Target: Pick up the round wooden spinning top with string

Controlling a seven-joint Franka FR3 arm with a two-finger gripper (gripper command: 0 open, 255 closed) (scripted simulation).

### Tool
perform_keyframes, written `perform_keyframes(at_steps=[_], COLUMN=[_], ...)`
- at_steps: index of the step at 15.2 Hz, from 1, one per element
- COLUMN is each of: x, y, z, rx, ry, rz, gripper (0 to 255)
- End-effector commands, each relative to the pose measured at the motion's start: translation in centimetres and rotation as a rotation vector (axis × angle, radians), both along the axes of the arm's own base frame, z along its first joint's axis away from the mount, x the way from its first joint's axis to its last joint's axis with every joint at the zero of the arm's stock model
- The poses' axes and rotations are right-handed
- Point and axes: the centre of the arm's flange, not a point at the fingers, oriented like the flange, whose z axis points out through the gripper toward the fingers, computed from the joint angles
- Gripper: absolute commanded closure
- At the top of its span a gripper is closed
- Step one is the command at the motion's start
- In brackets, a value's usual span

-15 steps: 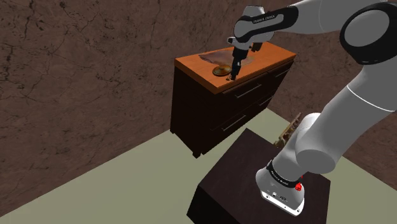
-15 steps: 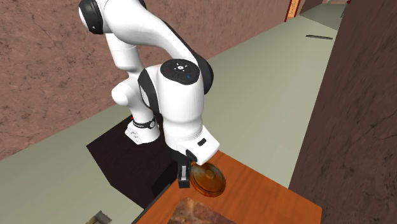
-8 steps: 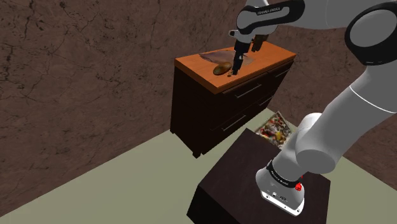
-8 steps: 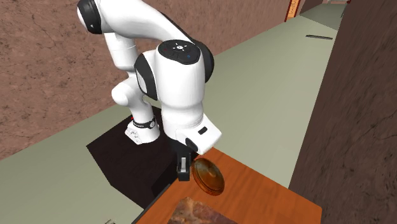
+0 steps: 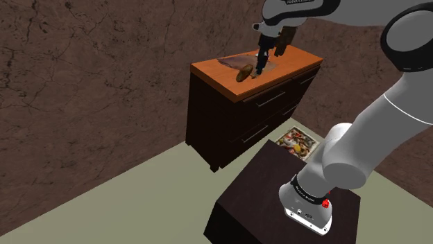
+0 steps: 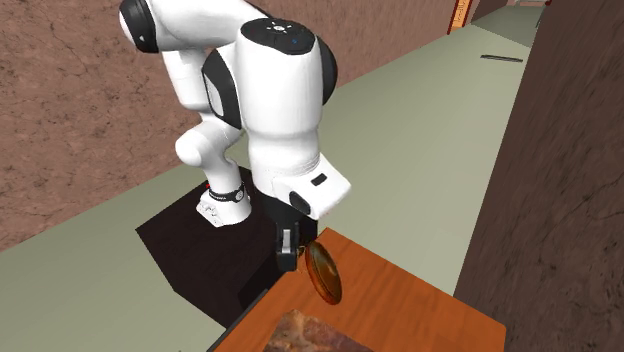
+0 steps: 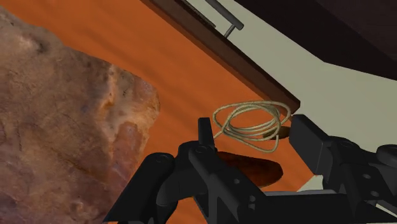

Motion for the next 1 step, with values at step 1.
perform_keyframes(at_steps=[1], x=[-0.08], y=[-0.04], z=[0.25], rx=[0.000], ry=[0.000], rz=[0.000], gripper=[255])
